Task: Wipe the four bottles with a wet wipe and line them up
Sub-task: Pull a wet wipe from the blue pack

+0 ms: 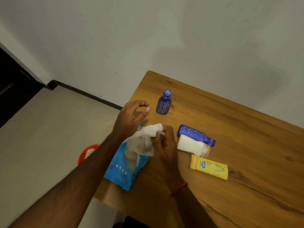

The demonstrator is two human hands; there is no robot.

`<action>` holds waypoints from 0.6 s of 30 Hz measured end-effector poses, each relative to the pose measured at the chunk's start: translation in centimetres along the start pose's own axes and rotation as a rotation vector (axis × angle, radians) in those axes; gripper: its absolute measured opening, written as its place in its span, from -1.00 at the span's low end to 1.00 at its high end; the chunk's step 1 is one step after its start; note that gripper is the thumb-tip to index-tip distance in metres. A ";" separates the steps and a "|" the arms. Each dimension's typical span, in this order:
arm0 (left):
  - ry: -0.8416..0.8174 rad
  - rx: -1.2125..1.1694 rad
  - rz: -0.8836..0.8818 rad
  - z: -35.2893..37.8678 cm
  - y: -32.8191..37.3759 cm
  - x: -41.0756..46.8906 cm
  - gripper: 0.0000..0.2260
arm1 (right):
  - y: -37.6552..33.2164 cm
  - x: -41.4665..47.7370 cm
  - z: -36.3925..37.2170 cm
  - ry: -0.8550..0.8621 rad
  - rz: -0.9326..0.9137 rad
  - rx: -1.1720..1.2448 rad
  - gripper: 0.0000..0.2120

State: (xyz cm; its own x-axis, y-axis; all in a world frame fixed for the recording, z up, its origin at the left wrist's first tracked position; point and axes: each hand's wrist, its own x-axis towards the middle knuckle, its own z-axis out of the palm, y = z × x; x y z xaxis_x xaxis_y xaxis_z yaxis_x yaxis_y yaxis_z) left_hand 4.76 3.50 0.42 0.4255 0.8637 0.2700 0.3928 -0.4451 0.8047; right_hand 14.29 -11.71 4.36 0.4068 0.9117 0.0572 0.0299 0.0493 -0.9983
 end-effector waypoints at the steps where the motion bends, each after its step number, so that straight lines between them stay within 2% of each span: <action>1: 0.011 -0.026 0.011 0.3 0.4 0.5 -0.70 | -0.1 0.2 -0.4 0.044 -0.013 -0.015 -0.92; 4: 0.037 -0.074 0.049 1.1 1.0 2.2 -0.67 | -0.1 0.9 -1.9 0.110 -0.066 -0.082 -0.97; 8: 0.021 -0.107 0.072 2.5 0.6 4.2 -0.63 | -0.3 1.7 -4.1 0.158 -0.165 -0.125 -0.79; 13: -0.048 -0.089 0.132 3.8 -0.2 6.4 -0.57 | 0.0 3.0 -7.0 0.183 -0.238 -0.136 -0.74; 18: -0.102 0.007 0.301 4.2 -1.1 7.7 -0.61 | 1.2 5.6 -8.4 0.221 -0.300 -0.220 -0.74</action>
State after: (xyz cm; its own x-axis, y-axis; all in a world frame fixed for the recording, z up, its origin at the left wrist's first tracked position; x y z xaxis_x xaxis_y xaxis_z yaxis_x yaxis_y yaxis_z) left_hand 11.04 9.64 -0.63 0.6028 0.6653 0.4405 0.2429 -0.6789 0.6929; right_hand 24.28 -9.95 3.53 0.5357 0.7597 0.3687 0.3611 0.1886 -0.9132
